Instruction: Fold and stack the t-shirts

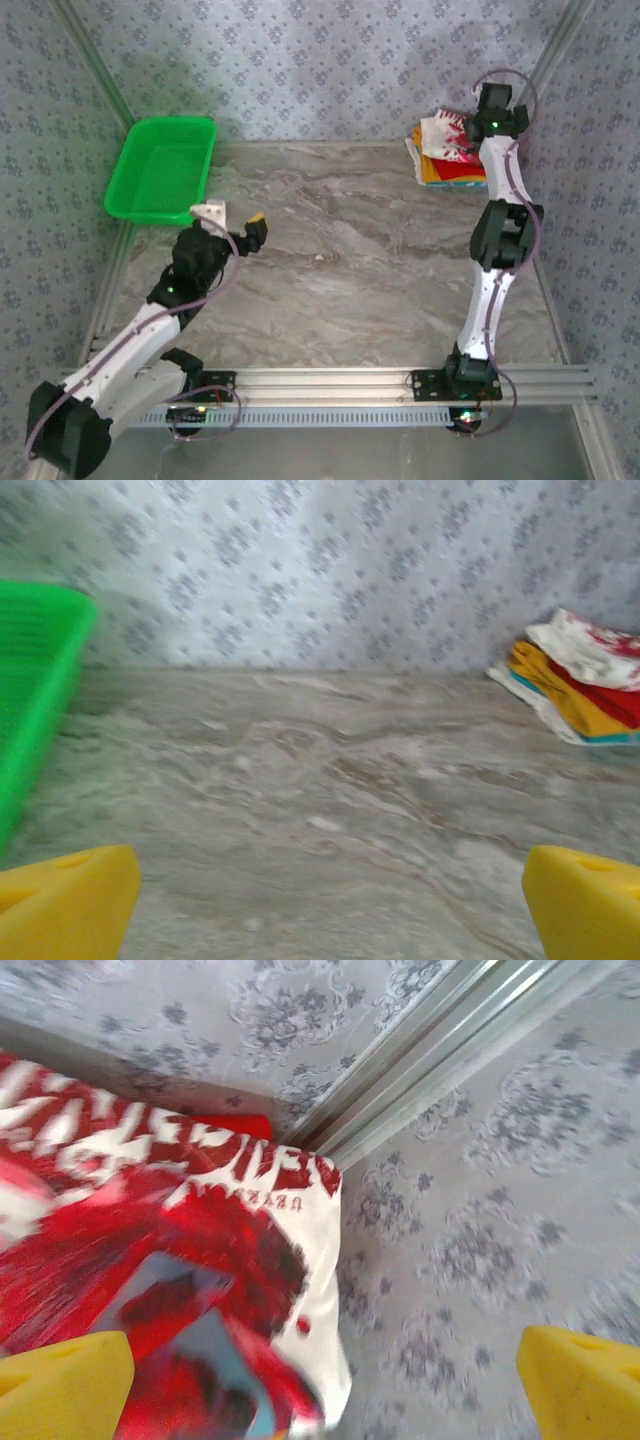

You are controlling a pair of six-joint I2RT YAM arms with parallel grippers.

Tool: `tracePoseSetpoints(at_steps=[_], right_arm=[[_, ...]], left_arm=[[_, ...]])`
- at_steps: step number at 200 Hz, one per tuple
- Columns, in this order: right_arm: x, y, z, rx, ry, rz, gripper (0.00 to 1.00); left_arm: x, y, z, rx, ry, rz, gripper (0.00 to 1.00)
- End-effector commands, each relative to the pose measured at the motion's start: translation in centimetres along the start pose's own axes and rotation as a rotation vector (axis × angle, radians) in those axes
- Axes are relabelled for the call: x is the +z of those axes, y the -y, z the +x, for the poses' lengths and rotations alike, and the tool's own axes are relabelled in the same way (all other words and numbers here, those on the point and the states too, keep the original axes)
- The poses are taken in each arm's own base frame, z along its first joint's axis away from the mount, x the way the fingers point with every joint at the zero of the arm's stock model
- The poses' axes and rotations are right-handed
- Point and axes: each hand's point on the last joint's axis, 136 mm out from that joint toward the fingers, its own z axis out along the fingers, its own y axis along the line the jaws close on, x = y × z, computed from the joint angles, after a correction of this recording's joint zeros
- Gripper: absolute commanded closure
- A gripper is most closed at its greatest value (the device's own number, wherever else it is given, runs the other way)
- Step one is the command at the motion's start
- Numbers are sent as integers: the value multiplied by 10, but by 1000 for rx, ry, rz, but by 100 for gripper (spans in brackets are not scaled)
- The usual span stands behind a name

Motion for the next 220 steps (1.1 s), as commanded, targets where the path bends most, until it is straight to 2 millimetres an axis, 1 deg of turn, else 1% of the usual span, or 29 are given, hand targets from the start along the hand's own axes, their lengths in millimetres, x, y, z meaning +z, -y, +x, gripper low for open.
tracePoseSetpoints(at_steps=[1,6,7,14,15,20,33,35,37,38,41,52,54,62,71,74,75,78,83,98,105,119,127,132,149,167,177,189,220], right_arm=[[-89,-1,-31,202,158,-50,0],[-101,-8,-21,220,160,-66,0],[-105,-8,-23,229,170,-69,0],[-120,-23,-5,241,169,-102,0],[-123,-22,-6,249,178,-102,0],[-133,-35,10,257,174,-117,0],[-154,-51,52,316,149,-116,0],[-159,-51,55,331,152,-118,0],[-160,-57,68,329,135,-123,0],[-160,-57,68,329,135,-123,0],[-165,-63,84,335,127,-131,0],[-174,-80,118,329,139,-159,0],[-178,-81,120,332,155,-164,0],[-181,-91,144,320,173,-181,0],[-182,-96,168,331,170,-184,0],[-182,-96,171,340,170,-185,0],[-181,-98,179,340,159,-186,0],[-181,-99,185,343,150,-186,0],[-180,-100,199,344,125,-184,0],[-175,-103,225,380,88,-174,0],[-171,-106,231,403,96,-191,0],[-162,-112,235,419,132,-212,0],[-157,-112,228,400,145,-208,0],[-155,-115,229,393,125,-219,0],[-150,-121,214,353,193,-236,0],[-142,-120,211,349,206,-221,0],[-137,-121,218,368,187,-244,0],[-135,-122,225,381,211,-272,0],[-149,-121,228,402,303,-301,0]], left_arm=[[-14,-24,-30,102,200,-134,2],[-14,-27,-26,142,187,-152,2],[-14,-29,-24,150,183,-159,2],[-14,-39,-16,195,154,-214,2],[-15,-41,-16,198,151,-228,2],[-16,-52,-10,213,132,-289,2],[-22,-75,4,253,99,-410,2],[-23,-79,6,257,97,-429,2],[-24,-82,8,259,94,-444,2],[-25,-84,9,259,92,-451,2],[-27,-90,13,261,85,-478,2],[-31,-111,25,228,69,-541,2],[-31,-114,27,216,65,-546,2],[-31,-128,38,176,43,-556,2],[-32,-143,50,117,21,-583,2],[-32,-149,53,97,17,-598,2],[-33,-150,54,92,16,-602,2],[-33,-155,57,80,12,-613,2],[-32,-160,61,71,5,-614,2],[-29,-169,70,81,-4,-625,2],[-26,-169,73,83,-1,-611,2],[-13,-168,80,82,-21,-559,2],[-5,-167,82,87,-33,-538,2],[0,-166,84,93,-40,-523,2],[18,-162,84,102,-50,-480,2],[32,-163,85,144,-97,-471,2],[35,-162,84,171,-88,-455,2],[37,-157,85,191,-73,-417,2],[32,-153,88,203,-22,-392,2]])
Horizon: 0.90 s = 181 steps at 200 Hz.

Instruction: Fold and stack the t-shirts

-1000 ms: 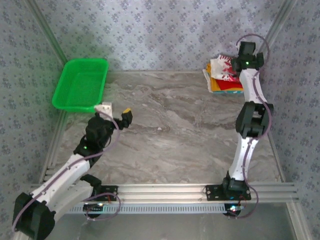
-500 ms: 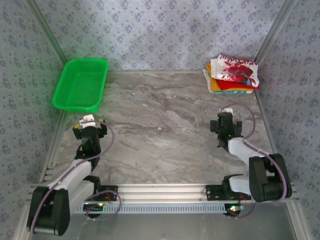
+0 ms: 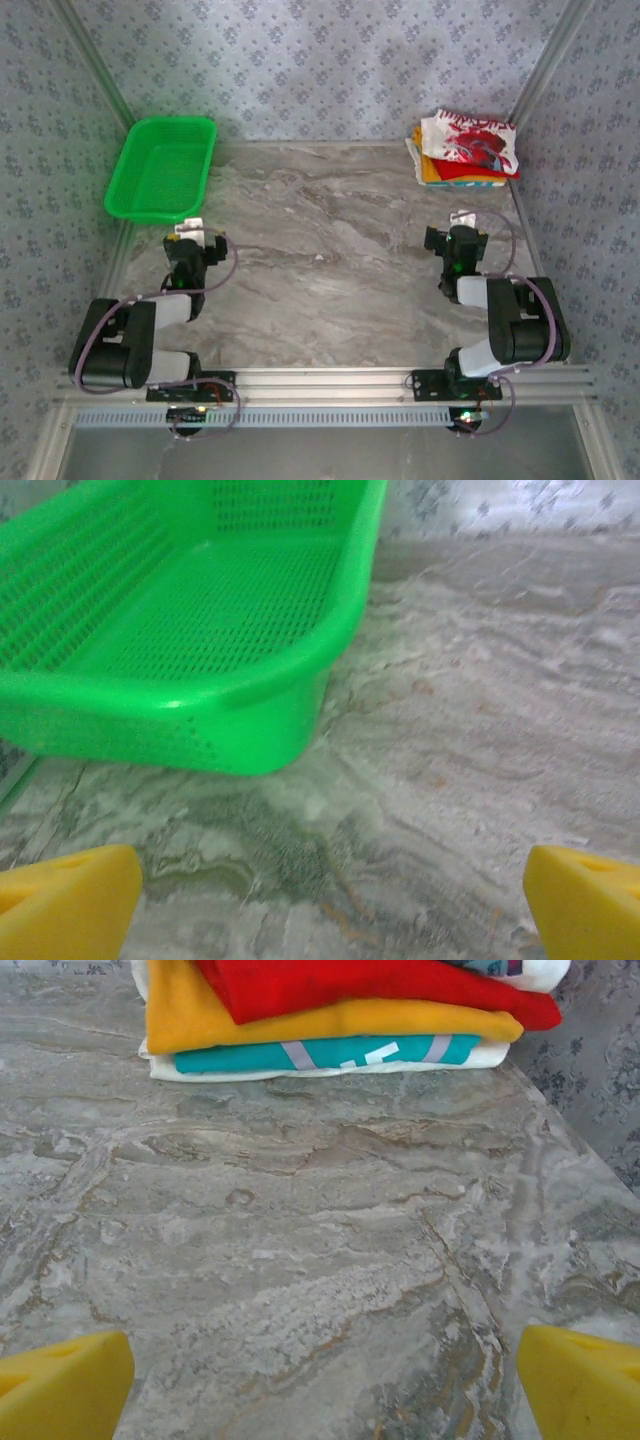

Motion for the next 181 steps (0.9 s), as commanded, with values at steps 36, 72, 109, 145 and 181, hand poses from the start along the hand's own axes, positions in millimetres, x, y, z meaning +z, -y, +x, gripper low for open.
tracePoseSetpoints(at_steps=[36,72,109,145,181], right_arm=[[-2,-26,-8,-47,100,-127,0],[-1,-34,-7,-66,86,-177,0],[10,-28,-6,9,21,-239,0],[8,-30,-7,-26,32,-203,0],[9,-30,-7,-16,25,-219,0]], left_arm=[[-2,13,-11,23,106,113,2],[9,5,1,-23,84,110,2],[35,-3,5,-95,-26,140,2],[43,-1,7,-80,-84,131,2],[43,0,7,-69,-85,123,2]])
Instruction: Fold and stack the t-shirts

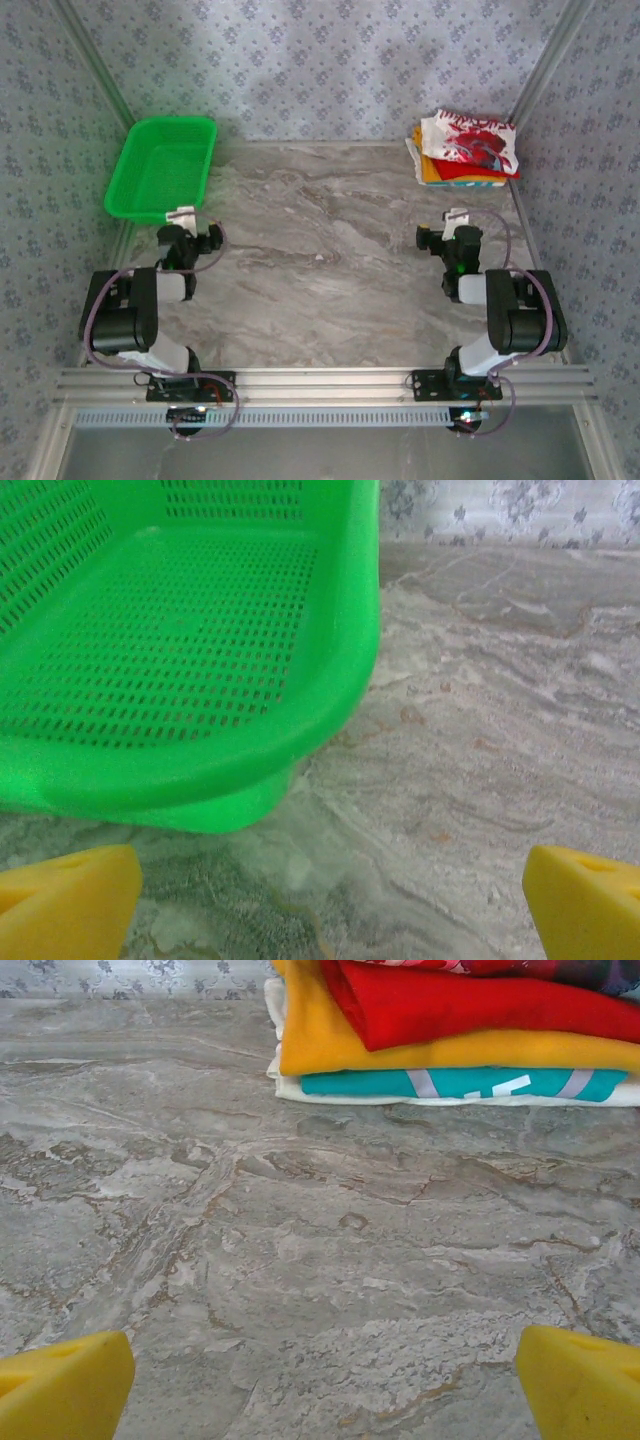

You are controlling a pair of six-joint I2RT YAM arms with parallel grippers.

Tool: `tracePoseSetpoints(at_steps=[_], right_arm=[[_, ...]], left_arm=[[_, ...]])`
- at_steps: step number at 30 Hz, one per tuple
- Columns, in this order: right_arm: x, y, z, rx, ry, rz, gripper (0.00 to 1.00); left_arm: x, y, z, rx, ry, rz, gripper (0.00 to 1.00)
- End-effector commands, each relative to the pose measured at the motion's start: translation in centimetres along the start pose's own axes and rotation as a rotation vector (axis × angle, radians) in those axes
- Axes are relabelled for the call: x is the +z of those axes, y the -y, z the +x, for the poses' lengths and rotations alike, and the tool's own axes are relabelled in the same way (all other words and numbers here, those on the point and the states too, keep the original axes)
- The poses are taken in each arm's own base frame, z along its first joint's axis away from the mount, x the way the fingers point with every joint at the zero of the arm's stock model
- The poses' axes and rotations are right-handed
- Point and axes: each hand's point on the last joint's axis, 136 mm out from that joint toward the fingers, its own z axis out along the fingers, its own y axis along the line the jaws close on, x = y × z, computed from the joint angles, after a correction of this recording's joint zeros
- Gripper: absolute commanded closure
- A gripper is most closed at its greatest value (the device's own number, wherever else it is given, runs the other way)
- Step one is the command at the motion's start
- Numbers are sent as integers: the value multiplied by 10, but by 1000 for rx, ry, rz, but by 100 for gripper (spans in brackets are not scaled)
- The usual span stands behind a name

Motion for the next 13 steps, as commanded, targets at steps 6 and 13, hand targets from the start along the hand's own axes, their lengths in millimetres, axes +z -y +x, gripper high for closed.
tracePoseSetpoints(at_steps=[6,13], right_arm=[[3,1,3,12,-21,-6,0],[2,3,2,22,-19,-10,0]], left_arm=[[1,6,4,-2,-23,16,2],[1,7,4,-1,-21,17,2]])
